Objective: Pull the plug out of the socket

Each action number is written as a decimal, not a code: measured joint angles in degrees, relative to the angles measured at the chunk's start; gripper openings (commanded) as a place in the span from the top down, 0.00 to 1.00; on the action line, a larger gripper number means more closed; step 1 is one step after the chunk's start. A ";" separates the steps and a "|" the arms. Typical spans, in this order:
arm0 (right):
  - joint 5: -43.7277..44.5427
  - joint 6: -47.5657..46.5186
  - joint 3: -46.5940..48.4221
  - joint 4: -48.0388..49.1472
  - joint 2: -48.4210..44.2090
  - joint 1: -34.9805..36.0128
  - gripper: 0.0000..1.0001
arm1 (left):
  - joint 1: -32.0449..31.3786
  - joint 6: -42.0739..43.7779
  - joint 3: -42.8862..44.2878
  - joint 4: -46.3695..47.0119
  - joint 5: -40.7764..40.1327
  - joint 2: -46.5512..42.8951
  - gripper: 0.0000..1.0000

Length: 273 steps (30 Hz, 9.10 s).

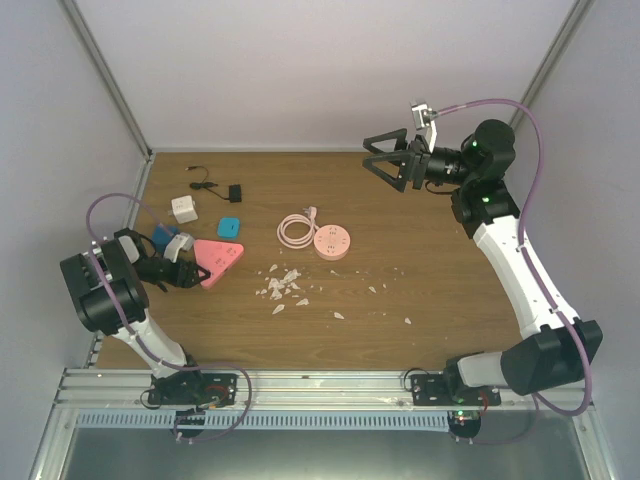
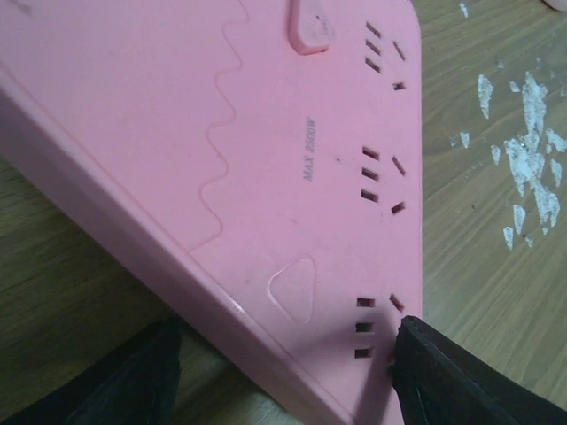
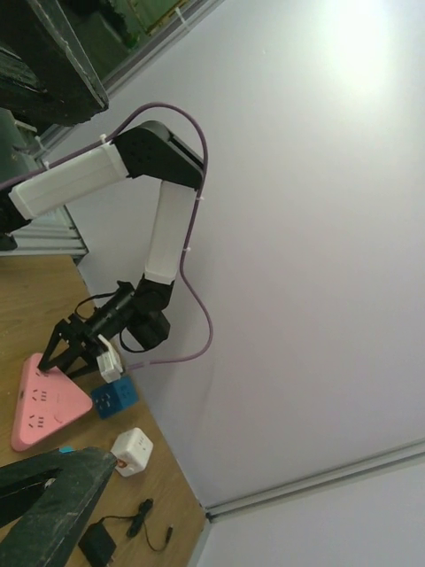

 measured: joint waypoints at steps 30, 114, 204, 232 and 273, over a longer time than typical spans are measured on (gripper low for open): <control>-1.79 -1.60 -1.88 0.87 0.35 0.74 0.00 | -1.53 -2.56 3.04 0.52 -3.69 -14.36 0.13; 67.01 -78.14 3.13 -35.41 40.46 25.73 0.10 | -7.87 -5.09 1.77 -3.72 4.63 -26.47 0.11; 52.65 -72.59 12.44 -37.16 48.74 2.51 0.51 | -8.61 -8.04 3.13 -2.75 8.44 -28.30 0.10; 46.45 -85.09 -19.93 -36.15 26.73 -28.89 0.50 | -11.91 -11.58 6.01 0.33 8.20 -28.30 0.08; 18.45 -67.58 -14.80 -45.94 -2.62 -20.00 0.00 | -43.71 -34.77 20.98 15.02 -16.52 -20.15 0.01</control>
